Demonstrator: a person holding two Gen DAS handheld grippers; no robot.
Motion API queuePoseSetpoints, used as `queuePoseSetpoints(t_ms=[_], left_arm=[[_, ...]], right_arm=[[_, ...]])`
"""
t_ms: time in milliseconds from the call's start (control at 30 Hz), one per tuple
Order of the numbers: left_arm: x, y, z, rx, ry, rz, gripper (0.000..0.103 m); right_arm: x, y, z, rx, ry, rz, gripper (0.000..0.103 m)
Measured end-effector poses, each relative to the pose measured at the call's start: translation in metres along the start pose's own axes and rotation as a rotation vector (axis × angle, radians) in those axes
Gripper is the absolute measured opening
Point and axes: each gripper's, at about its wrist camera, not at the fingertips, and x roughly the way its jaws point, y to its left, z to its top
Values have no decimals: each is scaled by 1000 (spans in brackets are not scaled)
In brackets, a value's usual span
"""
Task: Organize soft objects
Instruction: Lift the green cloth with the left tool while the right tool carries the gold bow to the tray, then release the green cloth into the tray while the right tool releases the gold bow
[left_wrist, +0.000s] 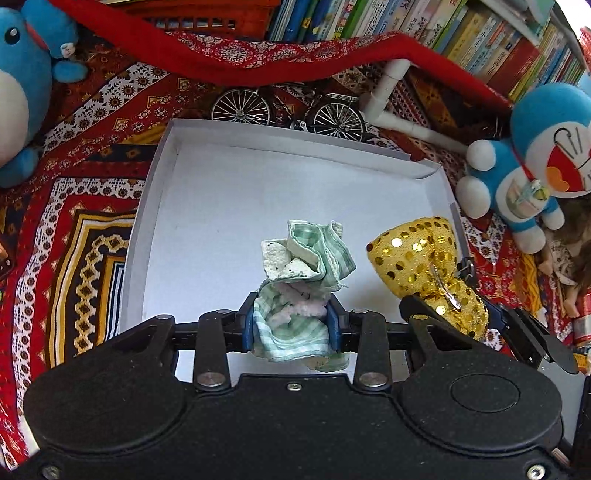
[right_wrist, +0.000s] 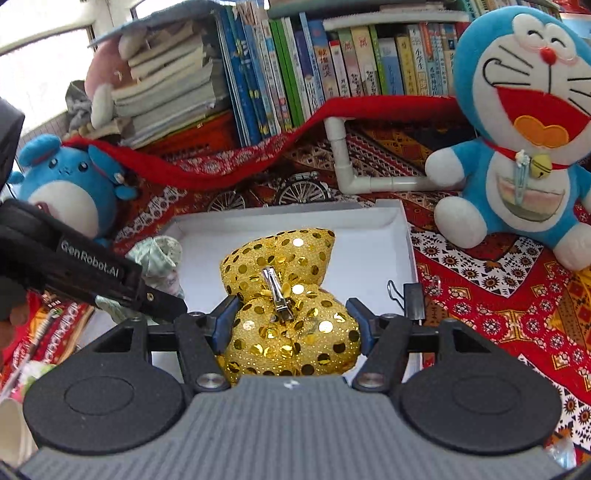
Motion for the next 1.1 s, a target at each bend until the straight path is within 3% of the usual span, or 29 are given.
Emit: queuePoseSetpoints(t_ms=[700,1100], left_arm=[[28,-1,4,9,37,35,39],[25,-2,3,12,32,36,51]], right_arm=[[26,3,-4,-34,82,-29,69],[26,5,-3,-41,83,-19,79]])
